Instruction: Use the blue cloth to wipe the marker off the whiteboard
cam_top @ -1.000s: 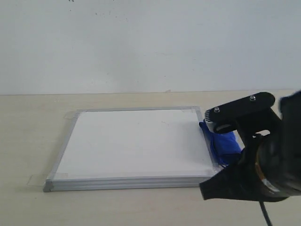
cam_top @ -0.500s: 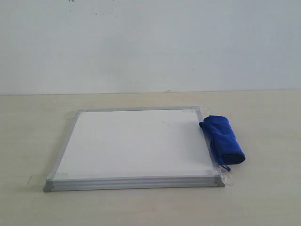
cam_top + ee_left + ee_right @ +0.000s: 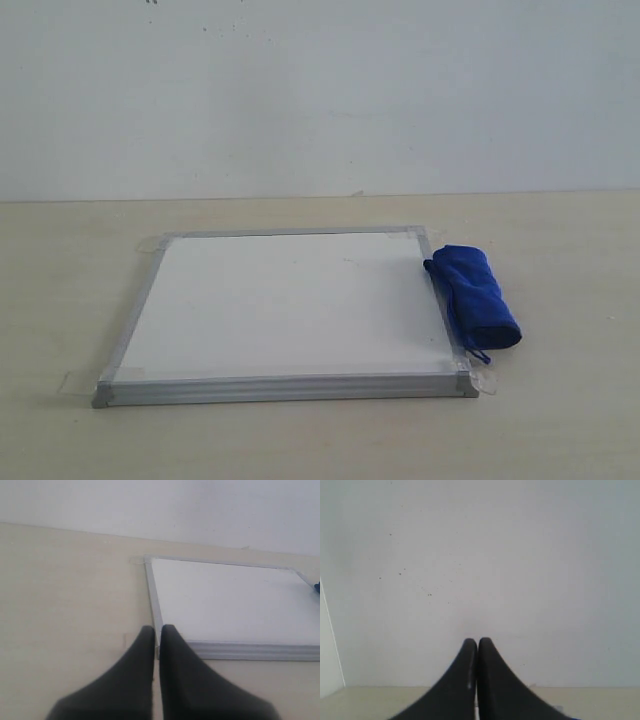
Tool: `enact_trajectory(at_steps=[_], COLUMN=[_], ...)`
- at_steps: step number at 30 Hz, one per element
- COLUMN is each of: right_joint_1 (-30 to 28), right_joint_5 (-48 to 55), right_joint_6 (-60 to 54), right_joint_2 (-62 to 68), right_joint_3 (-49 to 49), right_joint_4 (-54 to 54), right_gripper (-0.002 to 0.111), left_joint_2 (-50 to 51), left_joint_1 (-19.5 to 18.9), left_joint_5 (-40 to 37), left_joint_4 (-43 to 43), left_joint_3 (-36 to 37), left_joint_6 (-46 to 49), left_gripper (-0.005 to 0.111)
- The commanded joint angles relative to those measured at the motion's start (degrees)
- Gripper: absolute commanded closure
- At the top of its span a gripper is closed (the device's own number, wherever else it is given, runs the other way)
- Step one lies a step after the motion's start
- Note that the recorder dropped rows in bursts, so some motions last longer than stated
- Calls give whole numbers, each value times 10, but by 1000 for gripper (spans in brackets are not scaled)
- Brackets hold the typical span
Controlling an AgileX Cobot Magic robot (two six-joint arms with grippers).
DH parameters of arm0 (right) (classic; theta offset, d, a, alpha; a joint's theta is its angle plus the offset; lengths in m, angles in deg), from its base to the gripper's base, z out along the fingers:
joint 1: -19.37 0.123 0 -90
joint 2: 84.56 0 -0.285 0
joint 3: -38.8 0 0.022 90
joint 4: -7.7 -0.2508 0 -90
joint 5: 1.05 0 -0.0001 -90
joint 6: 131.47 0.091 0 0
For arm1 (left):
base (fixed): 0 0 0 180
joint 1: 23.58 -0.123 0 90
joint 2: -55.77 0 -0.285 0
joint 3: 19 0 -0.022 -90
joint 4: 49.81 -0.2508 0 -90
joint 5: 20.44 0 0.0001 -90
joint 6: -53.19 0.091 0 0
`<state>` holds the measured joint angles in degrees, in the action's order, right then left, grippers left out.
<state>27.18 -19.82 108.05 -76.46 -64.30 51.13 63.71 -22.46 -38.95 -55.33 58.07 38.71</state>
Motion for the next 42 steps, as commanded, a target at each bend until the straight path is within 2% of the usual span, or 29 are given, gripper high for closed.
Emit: enact_trajectory(at_steps=[1, 3, 4, 8, 9, 11, 15, 19, 22, 25, 28, 42], right_joint_1=[-4, -3, 0, 2, 2, 2, 1, 1, 0, -65, -100, -101], right_joint_5=[15, 46, 65, 151, 166, 199, 307, 371, 379, 385, 388, 388], right_joint_6=[-38, -52, -74, -346, -419, -491, -569, -571, -571, -565, -540, -538], right_joint_2=[-3, -3, -3, -3, -3, -3, -3, -3, -3, -3, -3, -3], right_joint_3=[3, 3, 3, 3, 3, 3, 3, 3, 3, 3, 3, 3], right_joint_4=[6, -18, -67, -386, -440, -483, -475, -454, -441, -434, -434, -440], right_gripper=[108, 108, 108, 108, 108, 108, 108, 108, 108, 108, 108, 108], left_joint_2=[-1, -1, -1, -1, -1, -1, -1, -1, -1, -1, -1, -1], left_joint_1=[1, 1, 1, 1, 1, 1, 1, 1, 1, 1, 1, 1], left_joint_5=[5, 5, 5, 5, 5, 5, 5, 5, 5, 5, 5, 5], left_joint_4=[0, 0, 0, 0, 0, 0, 0, 0, 0, 0, 0, 0], left_joint_3=[2, 2, 2, 2, 2, 2, 2, 2, 2, 2, 2, 2], left_joint_6=[-6, -6, -6, -6, -6, -6, -6, -6, -6, -6, -6, -6], left_gripper=[103, 103, 103, 103, 103, 103, 103, 103, 103, 103, 103, 103])
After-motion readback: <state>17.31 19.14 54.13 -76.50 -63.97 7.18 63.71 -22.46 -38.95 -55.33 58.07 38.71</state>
